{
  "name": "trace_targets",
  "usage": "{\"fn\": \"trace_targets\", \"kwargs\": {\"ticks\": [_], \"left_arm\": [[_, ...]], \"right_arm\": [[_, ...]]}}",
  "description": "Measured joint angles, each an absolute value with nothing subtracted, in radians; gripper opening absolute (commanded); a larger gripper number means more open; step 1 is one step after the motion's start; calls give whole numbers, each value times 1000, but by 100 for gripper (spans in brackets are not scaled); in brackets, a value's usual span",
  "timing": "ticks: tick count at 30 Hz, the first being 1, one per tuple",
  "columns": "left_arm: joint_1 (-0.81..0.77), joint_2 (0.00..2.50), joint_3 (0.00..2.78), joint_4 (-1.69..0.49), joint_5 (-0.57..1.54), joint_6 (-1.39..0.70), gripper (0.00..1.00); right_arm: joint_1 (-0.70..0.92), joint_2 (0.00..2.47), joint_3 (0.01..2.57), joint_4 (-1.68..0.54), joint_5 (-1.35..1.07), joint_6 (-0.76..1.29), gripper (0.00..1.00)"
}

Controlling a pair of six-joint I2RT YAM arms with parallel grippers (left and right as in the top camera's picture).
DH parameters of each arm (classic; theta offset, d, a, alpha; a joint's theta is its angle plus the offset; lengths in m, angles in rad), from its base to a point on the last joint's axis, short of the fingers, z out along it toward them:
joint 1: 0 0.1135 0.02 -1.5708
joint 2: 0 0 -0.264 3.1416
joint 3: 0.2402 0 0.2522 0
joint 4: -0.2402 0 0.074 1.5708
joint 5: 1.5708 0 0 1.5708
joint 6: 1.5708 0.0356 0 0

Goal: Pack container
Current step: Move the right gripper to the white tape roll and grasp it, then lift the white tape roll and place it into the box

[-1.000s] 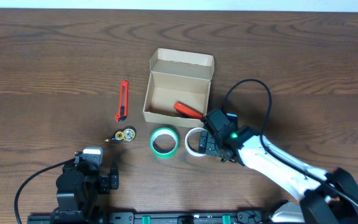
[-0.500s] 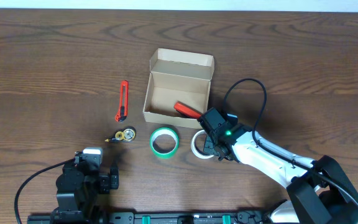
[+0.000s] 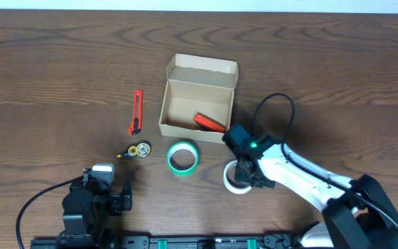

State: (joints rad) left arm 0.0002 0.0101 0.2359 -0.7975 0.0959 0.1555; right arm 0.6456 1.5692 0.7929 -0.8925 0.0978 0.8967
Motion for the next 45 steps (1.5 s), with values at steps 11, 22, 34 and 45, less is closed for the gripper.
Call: {"fn": "trace_targets", "kwargs": {"ticks": [11, 22, 34, 45], "left_arm": [[0, 10, 236, -797, 96, 155, 95], [0, 10, 236, -797, 96, 155, 95], [0, 10, 236, -797, 96, 155, 95], [0, 10, 236, -797, 96, 155, 95]], "right_arm": [[669, 1341, 1043, -1067, 141, 706, 1], [581, 1636, 1505, -978, 210, 337, 1], [579, 1987, 1641, -921, 146, -46, 1], [605, 2074, 1641, -878, 125, -222, 32]]}}
